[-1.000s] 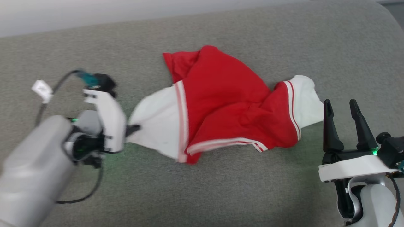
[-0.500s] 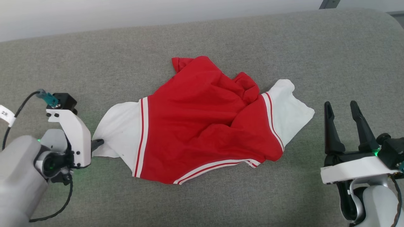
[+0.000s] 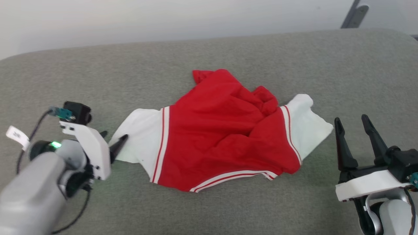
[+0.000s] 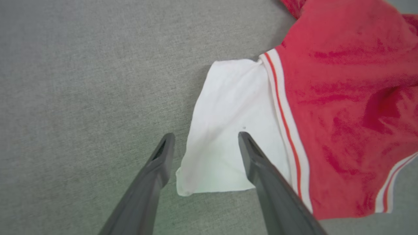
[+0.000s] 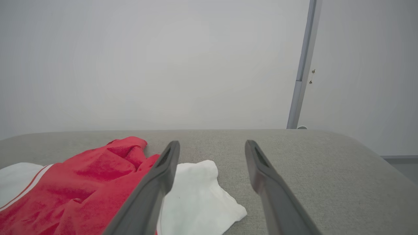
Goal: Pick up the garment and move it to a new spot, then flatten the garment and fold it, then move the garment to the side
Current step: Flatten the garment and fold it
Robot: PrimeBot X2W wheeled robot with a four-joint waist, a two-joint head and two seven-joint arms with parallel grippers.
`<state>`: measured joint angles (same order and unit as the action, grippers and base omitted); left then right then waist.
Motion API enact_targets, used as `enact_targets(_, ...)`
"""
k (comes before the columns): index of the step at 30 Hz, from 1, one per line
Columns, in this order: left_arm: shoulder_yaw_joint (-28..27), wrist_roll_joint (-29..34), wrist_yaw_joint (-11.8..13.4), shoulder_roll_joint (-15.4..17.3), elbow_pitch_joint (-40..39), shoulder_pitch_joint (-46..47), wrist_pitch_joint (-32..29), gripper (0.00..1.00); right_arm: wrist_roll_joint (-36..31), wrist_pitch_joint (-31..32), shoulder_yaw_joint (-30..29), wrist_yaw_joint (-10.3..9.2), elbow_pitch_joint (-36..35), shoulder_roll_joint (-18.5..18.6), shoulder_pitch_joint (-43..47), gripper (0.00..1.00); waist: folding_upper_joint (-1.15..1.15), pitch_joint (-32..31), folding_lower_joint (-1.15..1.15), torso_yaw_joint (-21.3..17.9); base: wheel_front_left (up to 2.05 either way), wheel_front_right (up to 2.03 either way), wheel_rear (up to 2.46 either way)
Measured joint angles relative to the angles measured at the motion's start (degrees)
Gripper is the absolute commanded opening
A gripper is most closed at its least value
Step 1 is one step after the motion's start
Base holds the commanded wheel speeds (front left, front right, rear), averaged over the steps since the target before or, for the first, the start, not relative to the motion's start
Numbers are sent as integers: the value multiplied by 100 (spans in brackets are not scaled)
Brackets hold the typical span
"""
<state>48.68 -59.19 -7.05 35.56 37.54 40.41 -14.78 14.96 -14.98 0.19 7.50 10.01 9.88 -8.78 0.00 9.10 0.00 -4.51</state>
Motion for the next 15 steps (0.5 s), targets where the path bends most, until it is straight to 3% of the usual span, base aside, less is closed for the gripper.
enact_targets(11, -178, 385, 427, -813, -120, -871, 2574, 100, -83, 404, 461, 0, 104, 816, 20, 100, 0, -132, 0, 566, 0, 0, 0)
enact_targets(15, -368, 573, 548, -1152, -51, -1165, 2941, 100, 40, 655, 706, 0, 114, 1093, 26, 100, 0, -149, 0, 785, 0, 0, 0)
